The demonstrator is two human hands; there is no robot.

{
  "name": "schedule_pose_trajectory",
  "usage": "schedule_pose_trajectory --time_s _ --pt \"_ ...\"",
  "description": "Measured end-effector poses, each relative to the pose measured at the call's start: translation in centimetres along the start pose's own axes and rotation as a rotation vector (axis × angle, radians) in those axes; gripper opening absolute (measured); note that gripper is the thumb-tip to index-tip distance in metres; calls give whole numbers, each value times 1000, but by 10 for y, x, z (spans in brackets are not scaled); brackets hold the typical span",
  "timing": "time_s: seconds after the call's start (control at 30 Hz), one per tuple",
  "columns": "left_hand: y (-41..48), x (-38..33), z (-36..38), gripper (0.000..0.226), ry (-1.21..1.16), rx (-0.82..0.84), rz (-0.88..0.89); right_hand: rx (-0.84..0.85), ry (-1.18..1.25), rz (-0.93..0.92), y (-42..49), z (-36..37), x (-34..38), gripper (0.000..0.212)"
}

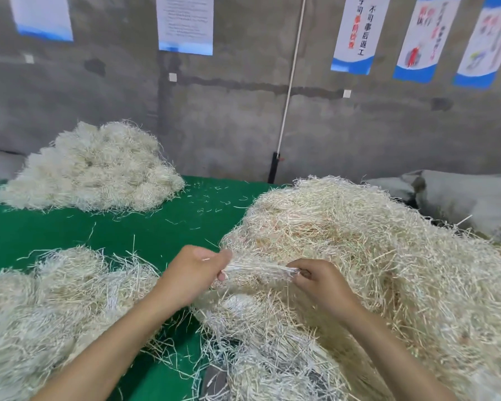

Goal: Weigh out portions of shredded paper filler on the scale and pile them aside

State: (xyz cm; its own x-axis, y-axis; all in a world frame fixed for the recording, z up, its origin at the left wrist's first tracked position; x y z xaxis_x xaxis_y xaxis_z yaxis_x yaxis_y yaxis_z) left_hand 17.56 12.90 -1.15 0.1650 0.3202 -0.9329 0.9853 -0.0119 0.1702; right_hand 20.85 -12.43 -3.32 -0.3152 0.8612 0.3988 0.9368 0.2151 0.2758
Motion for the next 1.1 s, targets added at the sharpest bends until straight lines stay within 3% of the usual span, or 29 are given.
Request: schedule_pose_trajectory --time_s 0.13,0.27,0.33,0.43,0.53,0.67,0.77,0.87,0.97,1.1 --pt "-11 -3 4 52 158 26 81 -127 -100 122 -3 -21 -30 28" --pt "-18 -10 12 50 175 94 109 -127 -12 272 -3 -26 -48 34" --pt "-19 -14 19 55 205 82 144 -125 163 389 -3 -31 -53 35" --pt "-16 -18 17 55 175 24 215 -77 267 462 -4 -40 -54 27" --pt "-11 -21 -5 59 -7 -175 244 -67 283 470 -9 -52 -52 27" --pt "-10 -13 -10 32 -253 -214 101 -108 454 557 -12 -49 -61 22" --pt "-9 0 -7 39 -310 -160 -54 -238 636 721 -9 -48 -77 29" --pt "-8 2 -5 36 -331 -62 -90 -237 526 722 -1 -53 -76 28" --pt "-8 -2 3 39 -113 8 -37 -222 453 770 -4 -62 -80 35" --pt "-10 -9 -26 35 -18 -158 49 -255 311 824 -19 -85 -100 42"
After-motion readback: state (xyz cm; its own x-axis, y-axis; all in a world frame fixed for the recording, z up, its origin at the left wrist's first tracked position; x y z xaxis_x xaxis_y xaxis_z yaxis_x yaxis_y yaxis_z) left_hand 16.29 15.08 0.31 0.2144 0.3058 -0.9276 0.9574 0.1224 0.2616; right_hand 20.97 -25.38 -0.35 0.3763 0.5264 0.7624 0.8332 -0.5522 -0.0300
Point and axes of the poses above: each hand's wrist, its own y-axis towards the middle knuckle, its own z-axis out of the palm, x = y × z, the point moved 6 cm from there along y, towards the middle knuckle, and after that the axes turned 13 degrees about -y, right-handed, at the moved point
